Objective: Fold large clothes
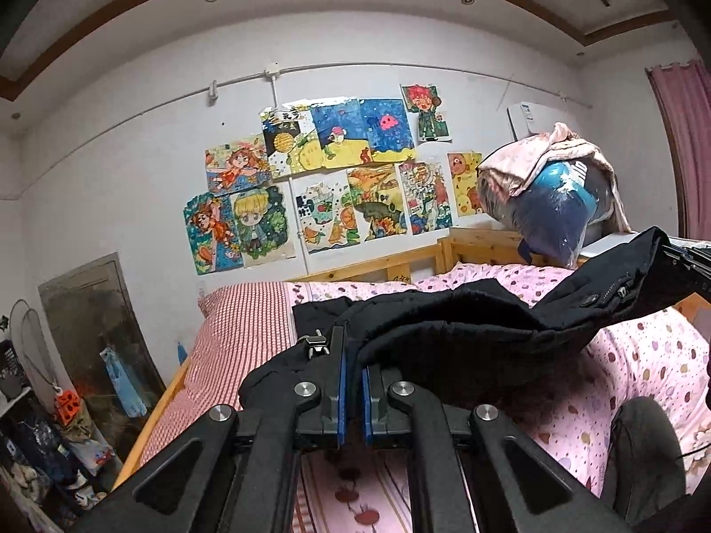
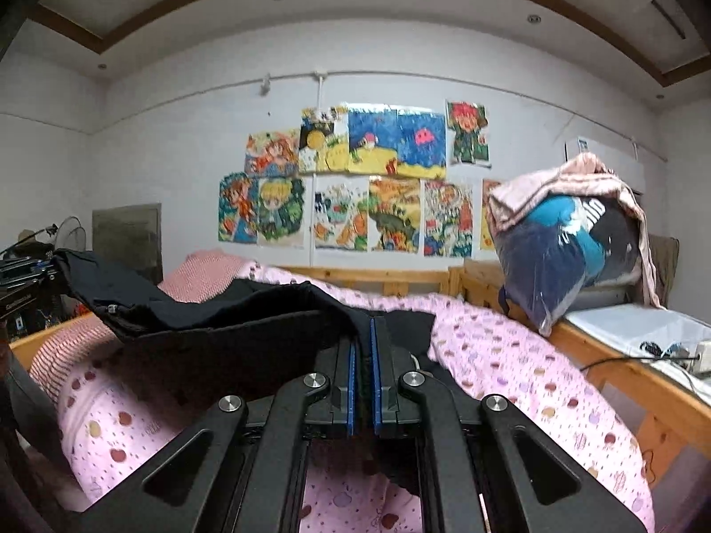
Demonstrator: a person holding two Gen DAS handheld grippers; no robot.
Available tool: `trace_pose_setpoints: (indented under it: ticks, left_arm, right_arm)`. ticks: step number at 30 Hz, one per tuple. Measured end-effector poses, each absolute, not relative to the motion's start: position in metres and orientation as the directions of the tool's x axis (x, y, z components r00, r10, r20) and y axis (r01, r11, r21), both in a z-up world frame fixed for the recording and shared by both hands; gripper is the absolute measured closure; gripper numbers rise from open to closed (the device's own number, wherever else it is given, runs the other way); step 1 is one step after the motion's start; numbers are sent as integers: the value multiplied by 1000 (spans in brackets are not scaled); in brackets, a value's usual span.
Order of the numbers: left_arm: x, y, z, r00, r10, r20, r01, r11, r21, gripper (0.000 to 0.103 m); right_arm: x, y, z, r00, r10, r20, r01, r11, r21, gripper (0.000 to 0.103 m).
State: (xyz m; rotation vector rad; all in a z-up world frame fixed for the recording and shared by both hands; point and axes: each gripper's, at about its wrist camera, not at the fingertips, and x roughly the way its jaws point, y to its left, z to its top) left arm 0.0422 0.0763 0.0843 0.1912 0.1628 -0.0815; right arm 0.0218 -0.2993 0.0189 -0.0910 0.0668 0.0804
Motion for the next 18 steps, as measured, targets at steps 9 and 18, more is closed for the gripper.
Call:
trace_pose_setpoints:
  ticks: [9, 18]
  left_arm:
    - [95, 72, 114, 984, -64, -166, 106, 961, 257, 98]
    - [161, 66, 136, 983, -5, -181, 64, 944, 323, 98]
  right_arm:
    - [58, -299, 55, 994, 102, -45, -106, 988, -116, 98]
    - [114, -287, 78, 996, 84, -23, -86, 991, -106, 98]
